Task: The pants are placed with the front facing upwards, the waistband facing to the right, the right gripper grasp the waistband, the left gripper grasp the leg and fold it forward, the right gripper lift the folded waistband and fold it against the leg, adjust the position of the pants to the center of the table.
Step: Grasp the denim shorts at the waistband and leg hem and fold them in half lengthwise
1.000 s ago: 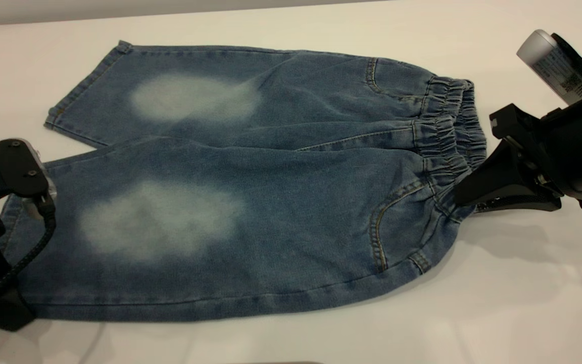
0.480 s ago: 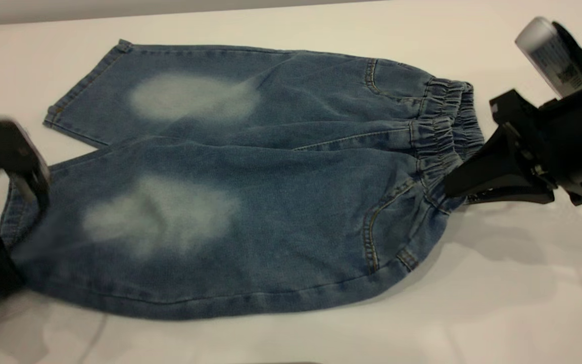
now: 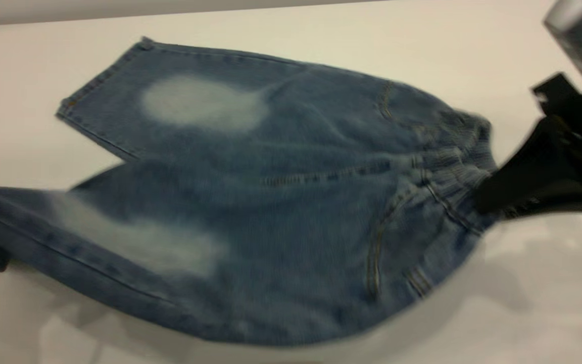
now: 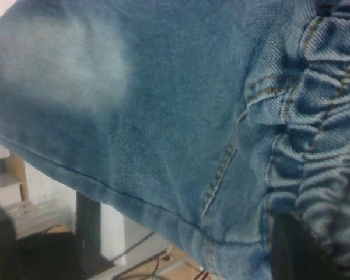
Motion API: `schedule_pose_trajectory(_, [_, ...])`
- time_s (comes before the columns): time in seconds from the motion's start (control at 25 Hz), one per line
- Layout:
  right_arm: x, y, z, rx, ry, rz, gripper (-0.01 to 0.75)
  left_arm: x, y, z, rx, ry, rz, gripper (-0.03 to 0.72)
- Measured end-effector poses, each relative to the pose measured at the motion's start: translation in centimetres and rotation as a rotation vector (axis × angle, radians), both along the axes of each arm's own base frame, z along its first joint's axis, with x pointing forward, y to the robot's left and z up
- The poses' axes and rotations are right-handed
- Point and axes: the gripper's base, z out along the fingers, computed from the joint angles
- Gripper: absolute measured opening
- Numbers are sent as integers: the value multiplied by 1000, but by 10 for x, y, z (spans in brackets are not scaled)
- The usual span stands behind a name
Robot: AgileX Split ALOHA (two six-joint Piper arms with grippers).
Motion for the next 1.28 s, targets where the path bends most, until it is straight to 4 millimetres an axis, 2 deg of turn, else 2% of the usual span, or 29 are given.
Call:
schedule_pose_trajectory(0.12, [-18, 0, 15, 3, -2, -11, 50, -11, 0, 22, -35, -83, 35, 28])
schedule_pose_trajectory(0.2, [-22, -1, 27, 6, -13, -33, 50, -14, 2, 36, -46, -181, 62, 29])
schedule_pose_trajectory(0.32, [-21, -1, 38, 20, -15, -92, 51, -11, 4, 45, -39, -284, 88, 33])
schedule_pose_trajectory(0.44, [-13, -2, 43, 27, -11, -161, 51, 3, 4, 50, -39, -327, 108, 33])
schedule_pose_trajectory(0.56, [-3, -5, 46, 24, -4, -279, 51, 30, 3, 52, -35, -352, 121, 34])
schedule_pose_trajectory(0.8, [13, -13, 42, 61, 58, -563, 52, 97, -1, 31, -16, -301, 132, 37])
schedule_pose_trajectory(1.0, [25, -14, 23, 102, 194, -696, 52, 148, -4, 11, -9, -269, 135, 41])
schedule_pose_trajectory(1.28, [54, -13, 0, 127, 338, -797, 53, 195, -10, -14, -8, -249, 131, 48])
